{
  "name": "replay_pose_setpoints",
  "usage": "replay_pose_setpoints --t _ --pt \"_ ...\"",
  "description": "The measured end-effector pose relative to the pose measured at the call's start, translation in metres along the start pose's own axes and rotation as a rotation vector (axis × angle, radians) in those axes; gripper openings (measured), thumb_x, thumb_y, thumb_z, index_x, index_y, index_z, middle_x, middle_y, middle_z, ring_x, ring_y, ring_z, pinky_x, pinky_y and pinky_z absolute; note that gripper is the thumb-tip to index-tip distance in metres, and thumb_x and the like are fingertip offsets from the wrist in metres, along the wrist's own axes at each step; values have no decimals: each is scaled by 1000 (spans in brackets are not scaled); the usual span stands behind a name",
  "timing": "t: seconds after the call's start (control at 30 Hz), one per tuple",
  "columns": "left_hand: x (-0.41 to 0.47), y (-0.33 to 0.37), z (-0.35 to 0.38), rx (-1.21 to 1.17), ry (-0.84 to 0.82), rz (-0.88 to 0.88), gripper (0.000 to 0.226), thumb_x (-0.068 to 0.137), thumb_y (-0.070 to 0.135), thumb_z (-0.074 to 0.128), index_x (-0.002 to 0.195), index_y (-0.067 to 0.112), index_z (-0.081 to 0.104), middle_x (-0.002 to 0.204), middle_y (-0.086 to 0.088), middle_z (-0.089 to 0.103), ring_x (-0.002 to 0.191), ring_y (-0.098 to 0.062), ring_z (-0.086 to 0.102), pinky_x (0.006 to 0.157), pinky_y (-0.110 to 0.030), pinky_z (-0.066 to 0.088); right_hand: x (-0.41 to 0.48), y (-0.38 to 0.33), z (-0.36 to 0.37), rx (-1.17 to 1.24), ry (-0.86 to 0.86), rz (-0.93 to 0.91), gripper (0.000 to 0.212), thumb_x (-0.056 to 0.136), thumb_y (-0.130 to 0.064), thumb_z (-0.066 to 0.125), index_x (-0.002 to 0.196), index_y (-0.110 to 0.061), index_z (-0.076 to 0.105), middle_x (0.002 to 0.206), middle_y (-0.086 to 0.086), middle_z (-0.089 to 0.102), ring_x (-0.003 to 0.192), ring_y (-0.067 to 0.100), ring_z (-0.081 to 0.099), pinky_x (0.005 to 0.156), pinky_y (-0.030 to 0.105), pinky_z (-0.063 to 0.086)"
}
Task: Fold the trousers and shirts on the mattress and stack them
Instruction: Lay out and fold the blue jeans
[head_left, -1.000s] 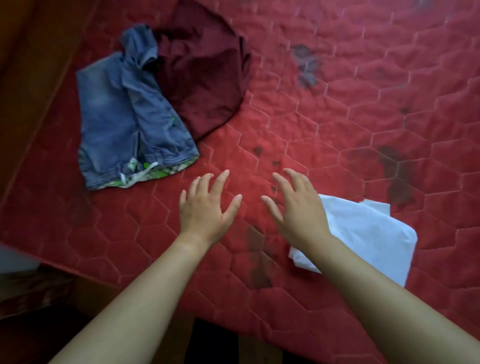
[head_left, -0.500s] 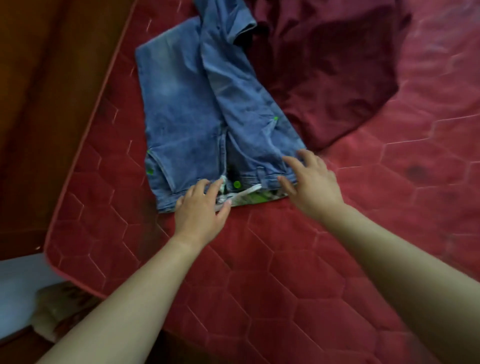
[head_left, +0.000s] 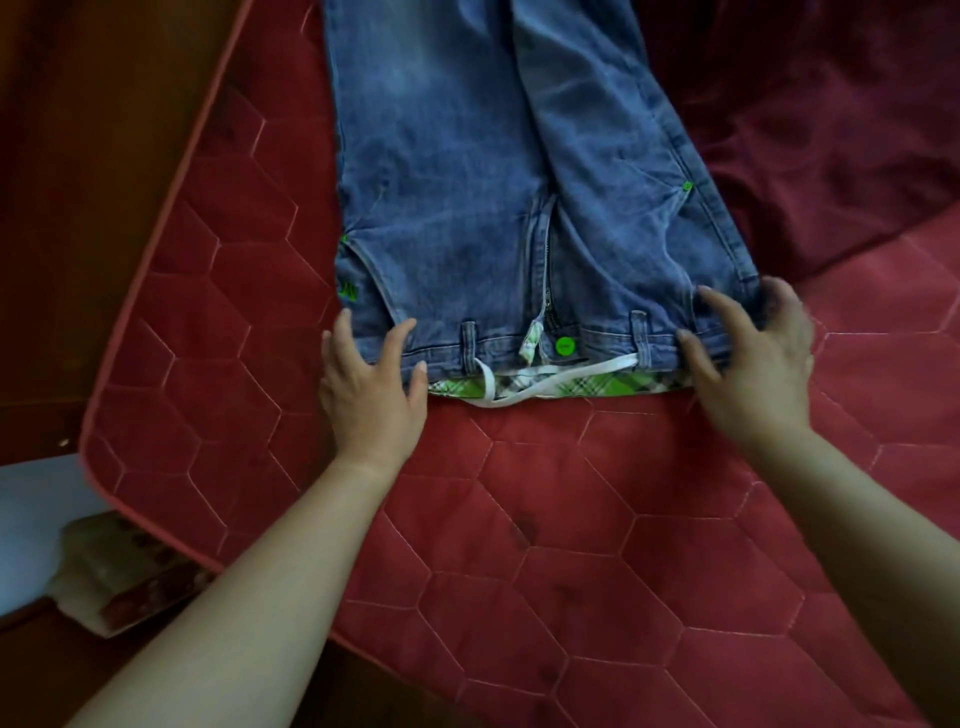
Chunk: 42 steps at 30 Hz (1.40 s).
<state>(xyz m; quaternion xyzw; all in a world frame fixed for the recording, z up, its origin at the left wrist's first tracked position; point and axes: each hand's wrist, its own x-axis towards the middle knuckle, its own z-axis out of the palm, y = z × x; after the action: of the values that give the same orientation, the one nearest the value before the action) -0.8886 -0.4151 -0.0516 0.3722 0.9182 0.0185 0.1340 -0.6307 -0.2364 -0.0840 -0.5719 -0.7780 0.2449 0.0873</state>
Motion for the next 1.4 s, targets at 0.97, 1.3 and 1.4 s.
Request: replay_pose_setpoints --t 0.97,1.3,1.4 --pt "-11 -30 -34 -381 2 523 33 73 -3 69 102 11 72 96 -7 63 89 -21 59 84 -25 43 -18 -43 22 -45 -333 -512 47 93 -54 33 136 -38 44 151 3 30 143 26 18 114 51 14" --pt "14 48 -95 -374 196 603 30 89 37 48 95 10 60 72 -5 63 66 -22 57 58 -27 36 -19 -60 -33 337 -347 -421 51 88 -53 46 134 -29 49 142 -5 41 129 9 40 102 32 38" --pt "-1 77 -117 -513 214 546 27 90 36 45 96 12 56 71 1 59 68 -15 54 56 -18 31 -30 -70 -53 386 -327 -466 61 86 -57 45 138 -25 43 140 -4 43 129 8 41 106 28 35"
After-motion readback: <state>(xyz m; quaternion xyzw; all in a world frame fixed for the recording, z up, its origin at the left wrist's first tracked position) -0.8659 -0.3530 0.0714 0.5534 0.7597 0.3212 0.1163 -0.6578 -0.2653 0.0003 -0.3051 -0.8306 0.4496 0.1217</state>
